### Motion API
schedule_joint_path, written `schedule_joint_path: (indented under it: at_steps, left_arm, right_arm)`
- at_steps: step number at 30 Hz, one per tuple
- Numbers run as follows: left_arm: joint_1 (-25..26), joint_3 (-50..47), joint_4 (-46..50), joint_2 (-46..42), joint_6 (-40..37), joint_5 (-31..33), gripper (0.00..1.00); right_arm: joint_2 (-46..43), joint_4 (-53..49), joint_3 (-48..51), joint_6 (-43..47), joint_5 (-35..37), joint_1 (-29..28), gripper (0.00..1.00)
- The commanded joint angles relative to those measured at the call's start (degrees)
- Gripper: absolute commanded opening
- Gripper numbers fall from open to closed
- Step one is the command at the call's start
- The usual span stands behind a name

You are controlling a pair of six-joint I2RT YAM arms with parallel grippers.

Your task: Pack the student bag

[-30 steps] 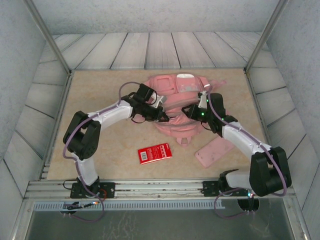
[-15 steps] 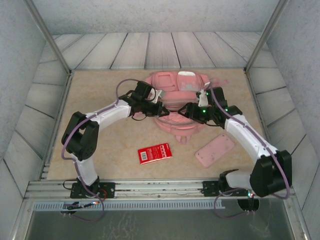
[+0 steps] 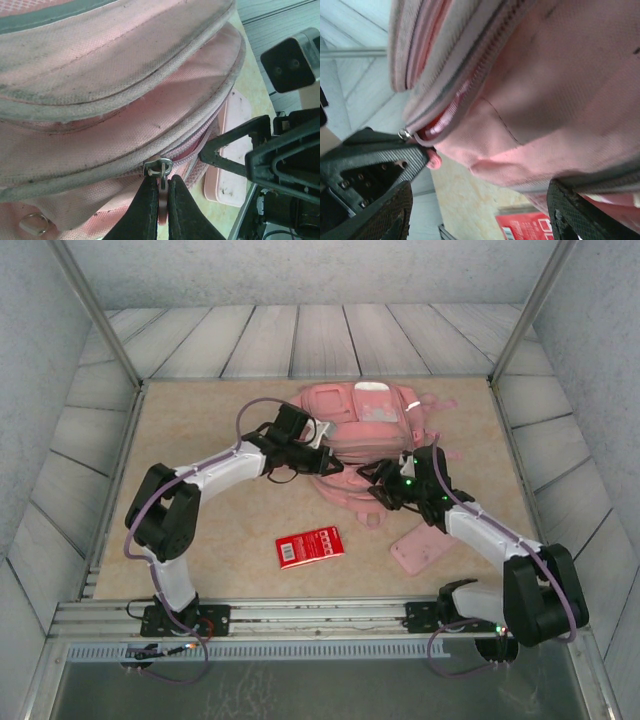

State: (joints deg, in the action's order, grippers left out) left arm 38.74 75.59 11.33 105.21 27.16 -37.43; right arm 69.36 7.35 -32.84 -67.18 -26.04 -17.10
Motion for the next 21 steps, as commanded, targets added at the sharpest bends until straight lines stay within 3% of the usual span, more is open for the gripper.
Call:
schedule_joint_path:
  at_steps: [1,10,21]
  left_arm:
    - [1.06,0.02,-2.45,0.69,-1.47,-0.37,0.00]
    - [1.84,0.22,-2.62,1.77,-2.11,-0.18,0.00]
    - [2.59,-1.45,-2.57,0.17,-6.57,-1.78,0.00]
  right_arm:
    - [0.53,8.56,-0.34,-5.41,1.65,-0.23,0.70]
    - [1.40,11.31,1.10,-7.69,4.74,-0.08,0.62]
    - [9.00,14.67,0.57,-8.32,5.51,1.32,0.56]
